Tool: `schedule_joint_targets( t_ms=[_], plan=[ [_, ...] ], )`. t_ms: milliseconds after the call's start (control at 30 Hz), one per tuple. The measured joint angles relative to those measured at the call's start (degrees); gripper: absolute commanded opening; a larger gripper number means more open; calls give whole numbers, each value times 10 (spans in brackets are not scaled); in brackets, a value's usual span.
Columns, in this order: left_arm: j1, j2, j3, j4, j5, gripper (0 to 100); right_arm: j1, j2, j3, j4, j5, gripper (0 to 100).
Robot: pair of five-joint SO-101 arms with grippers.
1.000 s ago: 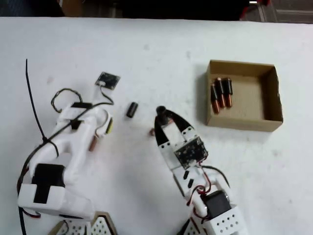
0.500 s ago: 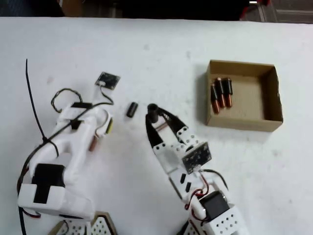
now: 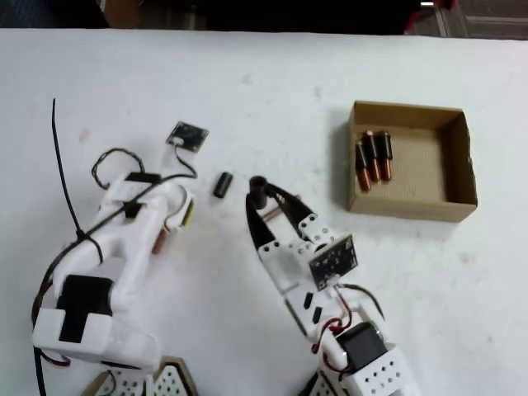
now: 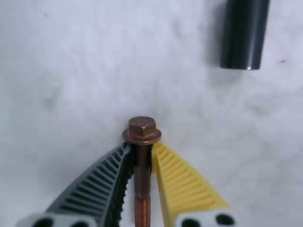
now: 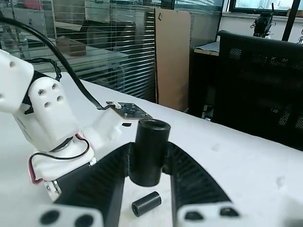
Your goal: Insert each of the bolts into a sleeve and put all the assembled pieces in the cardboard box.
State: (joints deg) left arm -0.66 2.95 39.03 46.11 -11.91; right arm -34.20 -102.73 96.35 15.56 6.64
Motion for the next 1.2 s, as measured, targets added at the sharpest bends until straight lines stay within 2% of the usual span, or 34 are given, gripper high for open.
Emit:
schedule_joint_targets(
  t_ms=[167, 367, 500, 800, 967, 1200],
  plan=[
    [0, 0, 0, 0, 0, 66, 19, 0, 0, 4, 12, 17],
    [0, 0, 0, 0, 0, 68, 86, 0, 0, 13, -44, 17],
    [11, 1, 1, 0, 0, 66, 90, 0, 0, 30, -68, 17],
    [29, -1, 5, -1, -3, 65, 64, 0, 0, 30, -69, 17],
    [31, -1, 5, -1, -3, 65, 103, 0, -8, 33, -69, 17],
    [33, -1, 5, -1, -3, 65, 169, -1, -40, 93, -69, 17]
  ],
)
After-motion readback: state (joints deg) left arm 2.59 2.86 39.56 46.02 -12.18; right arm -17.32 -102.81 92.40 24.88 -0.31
